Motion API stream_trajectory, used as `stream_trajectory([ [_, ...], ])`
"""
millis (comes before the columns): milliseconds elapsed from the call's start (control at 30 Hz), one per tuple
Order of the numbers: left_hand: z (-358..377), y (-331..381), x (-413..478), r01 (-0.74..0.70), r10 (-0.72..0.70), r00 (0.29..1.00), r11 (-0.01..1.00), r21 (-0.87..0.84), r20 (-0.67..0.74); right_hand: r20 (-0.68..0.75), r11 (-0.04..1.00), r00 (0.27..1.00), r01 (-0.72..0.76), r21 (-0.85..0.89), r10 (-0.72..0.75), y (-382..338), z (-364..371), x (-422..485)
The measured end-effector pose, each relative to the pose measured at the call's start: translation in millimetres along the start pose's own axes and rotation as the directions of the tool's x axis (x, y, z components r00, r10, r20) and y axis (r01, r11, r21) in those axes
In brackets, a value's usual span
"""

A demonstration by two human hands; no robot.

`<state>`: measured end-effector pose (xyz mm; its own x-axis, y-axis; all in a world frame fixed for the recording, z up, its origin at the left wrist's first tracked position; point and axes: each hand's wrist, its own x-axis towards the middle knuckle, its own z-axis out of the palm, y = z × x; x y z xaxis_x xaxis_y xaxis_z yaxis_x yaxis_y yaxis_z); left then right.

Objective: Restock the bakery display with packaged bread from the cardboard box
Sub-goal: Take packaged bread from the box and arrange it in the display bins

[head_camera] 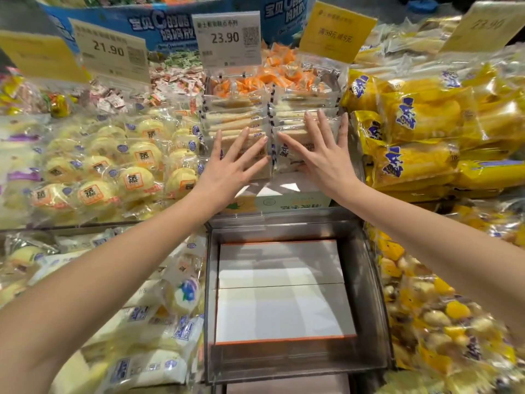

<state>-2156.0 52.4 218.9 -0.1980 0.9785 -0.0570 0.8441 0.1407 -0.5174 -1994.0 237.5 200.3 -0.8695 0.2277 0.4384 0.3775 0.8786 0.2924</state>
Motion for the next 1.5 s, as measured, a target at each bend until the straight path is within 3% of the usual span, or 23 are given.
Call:
stream_trajectory([
  [267,-7.3,9.0,1.7,0.078,-0.076,0.996,0.996,0.040,-0.048,0.064,0.987,0.989,-0.136,0.081,0.131,-17.6,-5.5,-0.3],
  [533,-32.5,4.5,-24.4,0.134,-0.135,0.990,0.991,-0.027,-0.051,0.187,0.960,0.962,-0.230,0.162,0.199,-31.5,-39.5,-21.2],
  [967,-149.3,102.9,-132.8,0.382,-0.386,0.921,0.875,-0.298,0.048,0.291,0.895,0.955,-0.183,0.408,0.062,-26.5,-157.4,-135.9],
  [1200,-185.7,190.7,-178.0,0.375,-0.431,0.902,0.778,-0.504,0.005,0.327,0.724,0.923,-0.366,0.585,0.202,-38.5,-205.2,-204.0],
  [1367,-202.8,244.4,-207.5,0.359,-0.438,0.898,0.678,-0.642,0.040,0.422,0.529,0.828,-0.560,0.637,0.369,-41.8,-222.7,-265.4],
  [1500,-209.4,275.0,-226.2,0.305,-0.458,0.889,0.585,-0.751,0.004,0.479,0.314,0.707,-0.680,0.663,0.521,-46.5,-237.4,-322.4],
])
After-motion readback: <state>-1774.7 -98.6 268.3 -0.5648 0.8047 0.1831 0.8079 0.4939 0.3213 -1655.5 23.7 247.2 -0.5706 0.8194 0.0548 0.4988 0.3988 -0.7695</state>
